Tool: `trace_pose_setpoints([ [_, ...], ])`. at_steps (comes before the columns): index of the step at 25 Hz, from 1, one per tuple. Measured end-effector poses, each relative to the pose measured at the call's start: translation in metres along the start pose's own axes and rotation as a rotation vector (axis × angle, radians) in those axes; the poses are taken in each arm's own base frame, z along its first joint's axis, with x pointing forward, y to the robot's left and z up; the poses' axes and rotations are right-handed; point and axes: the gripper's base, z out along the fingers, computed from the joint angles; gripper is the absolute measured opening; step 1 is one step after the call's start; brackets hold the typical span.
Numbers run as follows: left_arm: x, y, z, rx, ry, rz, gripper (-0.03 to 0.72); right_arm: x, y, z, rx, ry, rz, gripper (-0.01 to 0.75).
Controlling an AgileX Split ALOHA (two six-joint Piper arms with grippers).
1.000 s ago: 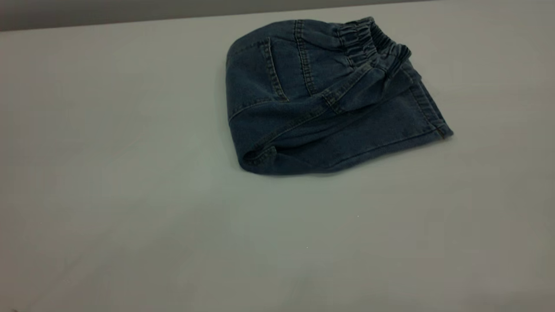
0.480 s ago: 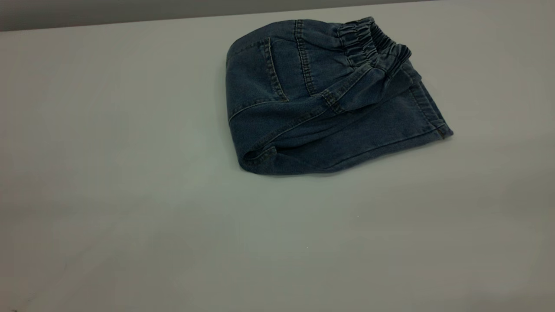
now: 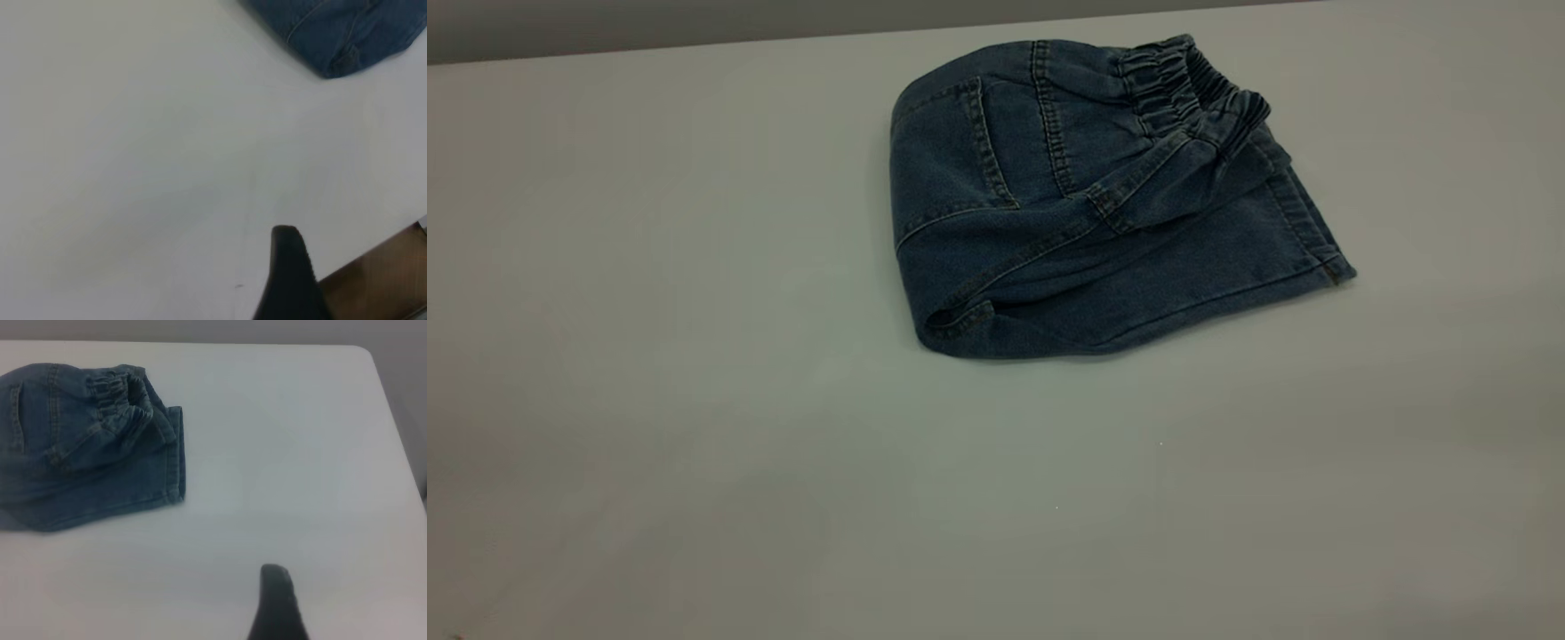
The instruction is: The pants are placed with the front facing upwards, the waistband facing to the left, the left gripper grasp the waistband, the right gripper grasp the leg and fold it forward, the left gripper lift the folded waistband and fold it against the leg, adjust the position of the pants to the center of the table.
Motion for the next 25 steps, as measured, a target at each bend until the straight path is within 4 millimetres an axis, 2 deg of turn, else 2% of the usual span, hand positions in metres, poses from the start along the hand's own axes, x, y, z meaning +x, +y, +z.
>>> trace_pose_setpoints([
  [7,-0.004,-0.008,0.000,0.088,-0.047,-0.015,0.440,0.004,0.002,-0.001,-0.009,-0.050,0.004,0.427],
  [10,-0.005,-0.013,0.007,0.128,-0.086,0.005,0.440,0.004,0.001,-0.001,-0.008,-0.049,0.004,0.427],
  [16,0.007,-0.019,0.026,0.166,-0.026,0.023,0.440,0.004,0.001,-0.001,-0.008,-0.049,0.004,0.427],
  [25,0.012,-0.017,0.031,0.142,0.005,0.056,0.440,0.004,0.001,-0.001,-0.008,-0.049,0.002,0.427],
])
